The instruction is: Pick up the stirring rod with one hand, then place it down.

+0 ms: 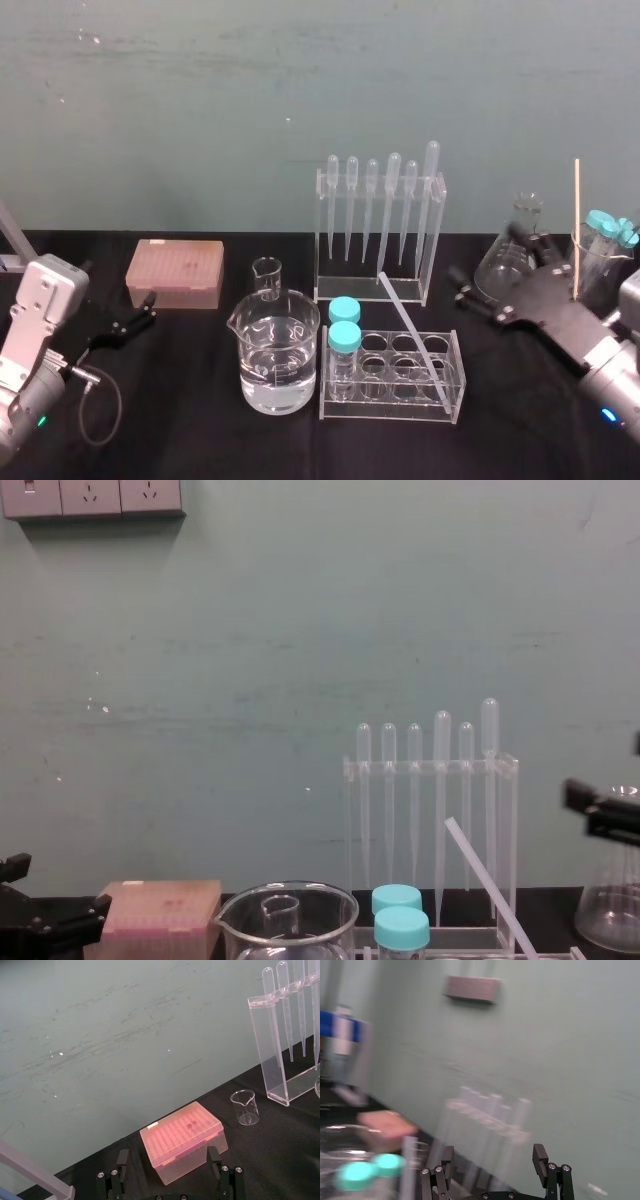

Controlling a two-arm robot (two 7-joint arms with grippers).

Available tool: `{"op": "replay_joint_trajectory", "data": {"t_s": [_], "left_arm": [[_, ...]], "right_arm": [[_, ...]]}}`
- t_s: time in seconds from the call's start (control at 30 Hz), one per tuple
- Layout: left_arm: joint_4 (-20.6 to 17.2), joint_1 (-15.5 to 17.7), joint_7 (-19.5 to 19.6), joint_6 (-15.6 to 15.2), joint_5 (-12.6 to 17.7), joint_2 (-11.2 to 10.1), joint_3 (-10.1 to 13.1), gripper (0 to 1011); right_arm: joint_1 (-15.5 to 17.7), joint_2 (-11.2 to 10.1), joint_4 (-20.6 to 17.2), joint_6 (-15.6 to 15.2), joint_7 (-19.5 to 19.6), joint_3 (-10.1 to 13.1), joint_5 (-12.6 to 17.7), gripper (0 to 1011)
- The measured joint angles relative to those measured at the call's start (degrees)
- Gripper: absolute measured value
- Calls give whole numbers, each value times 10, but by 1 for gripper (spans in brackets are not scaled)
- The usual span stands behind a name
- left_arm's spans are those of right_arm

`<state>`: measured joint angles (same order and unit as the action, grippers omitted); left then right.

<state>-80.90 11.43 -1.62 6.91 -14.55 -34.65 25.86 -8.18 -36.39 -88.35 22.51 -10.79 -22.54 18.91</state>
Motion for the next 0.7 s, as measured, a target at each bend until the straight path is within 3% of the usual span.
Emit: {"op": "replay_joint_trajectory", "data": {"t_s": [0.2, 0.3, 0.5, 0.7], "left_arm": [[0, 0, 0, 0, 0, 0, 0, 1000], [0, 0, 0, 0, 0, 0, 0, 1000], [0, 0, 0, 0, 0, 0, 0, 1000], [0, 0, 0, 0, 0, 0, 0, 1000]], "right_arm": [[-28, 4, 14, -13, -102, -26, 52, 1000], [-53, 13, 35, -56, -168, -40, 97, 1000], [-89, 32, 73, -136, -230, -51, 142, 1000], [-112, 43, 98, -187, -254, -58, 151, 1000]]}}
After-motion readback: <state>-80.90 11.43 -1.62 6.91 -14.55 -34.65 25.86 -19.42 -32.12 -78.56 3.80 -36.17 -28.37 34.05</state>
